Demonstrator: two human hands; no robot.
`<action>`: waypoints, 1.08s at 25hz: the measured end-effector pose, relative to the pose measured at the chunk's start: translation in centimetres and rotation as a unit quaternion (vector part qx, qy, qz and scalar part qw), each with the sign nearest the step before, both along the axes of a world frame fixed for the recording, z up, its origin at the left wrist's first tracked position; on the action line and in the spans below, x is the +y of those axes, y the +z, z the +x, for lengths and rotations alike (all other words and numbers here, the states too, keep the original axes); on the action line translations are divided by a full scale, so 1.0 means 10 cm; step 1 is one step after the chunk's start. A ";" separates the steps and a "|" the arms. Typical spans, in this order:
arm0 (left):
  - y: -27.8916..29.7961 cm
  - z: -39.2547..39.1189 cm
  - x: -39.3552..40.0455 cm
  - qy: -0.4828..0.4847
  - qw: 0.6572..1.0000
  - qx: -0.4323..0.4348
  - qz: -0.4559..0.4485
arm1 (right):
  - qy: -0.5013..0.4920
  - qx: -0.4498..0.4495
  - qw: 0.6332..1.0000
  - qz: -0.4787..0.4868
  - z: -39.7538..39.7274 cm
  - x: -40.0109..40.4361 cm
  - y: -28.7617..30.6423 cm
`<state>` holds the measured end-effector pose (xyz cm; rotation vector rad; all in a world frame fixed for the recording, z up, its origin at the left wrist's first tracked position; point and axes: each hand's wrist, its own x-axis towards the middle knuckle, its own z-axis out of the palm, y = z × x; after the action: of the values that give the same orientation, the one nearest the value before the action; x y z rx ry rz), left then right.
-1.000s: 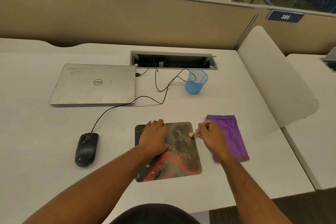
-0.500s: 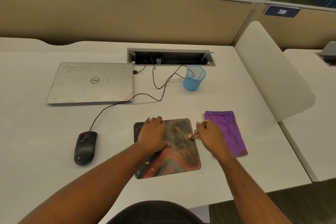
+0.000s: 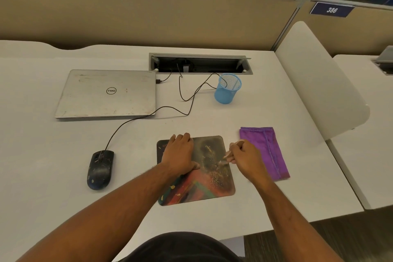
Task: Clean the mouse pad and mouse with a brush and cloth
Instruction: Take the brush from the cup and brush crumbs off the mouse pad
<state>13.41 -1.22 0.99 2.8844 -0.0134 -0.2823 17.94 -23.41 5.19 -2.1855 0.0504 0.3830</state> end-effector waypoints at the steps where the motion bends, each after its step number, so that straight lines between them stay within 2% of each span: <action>1: 0.00 0.00 0.00 0.001 1.000 0.000 -0.002 | -0.015 -0.019 0.999 0.023 0.02 0.00 0.02; 4: 0.00 0.00 0.00 -0.001 1.000 -0.002 -0.003 | -0.070 -0.046 0.990 0.110 0.07 0.07 0.06; 6: 0.01 -0.01 0.00 -0.001 1.000 0.002 -0.004 | -0.063 -0.011 0.991 0.121 0.03 0.14 0.03; 9: 0.01 -0.01 0.00 0.001 1.000 0.002 -0.003 | 0.002 0.043 0.998 0.037 -0.01 0.11 -0.01; 11: 0.01 -0.01 0.00 0.000 1.000 0.001 -0.002 | 0.021 0.038 0.999 0.015 0.02 0.07 0.02; 14: 0.02 -0.01 0.00 0.002 1.000 0.001 -0.005 | -0.049 -0.020 0.994 0.094 0.12 0.13 0.09; 16: 0.01 -0.01 -0.01 0.003 1.000 0.004 -0.005 | -0.093 -0.022 0.987 0.127 0.14 0.24 0.09; 18: 0.02 -0.01 -0.01 0.003 1.000 0.007 -0.003 | -0.071 -0.001 0.993 0.096 0.08 0.30 0.02; 21: 0.02 -0.01 -0.01 0.002 1.000 0.008 0.001 | 0.014 0.021 1.000 0.007 -0.02 0.24 -0.02; 22: 0.01 -0.01 -0.01 0.003 1.000 0.009 0.000 | 0.025 0.016 1.000 0.009 -0.03 0.19 -0.01; 25: 0.01 -0.02 -0.01 0.005 1.000 0.011 -0.002 | -0.058 -0.028 0.991 0.117 0.04 0.14 0.03; 27: 0.02 -0.02 -0.02 0.005 1.000 0.014 0.000 | -0.124 -0.017 0.978 0.169 0.12 0.22 0.03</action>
<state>13.22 -1.39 1.20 2.8801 0.0045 -0.3200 19.11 -21.22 5.52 -1.8226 0.2204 0.1954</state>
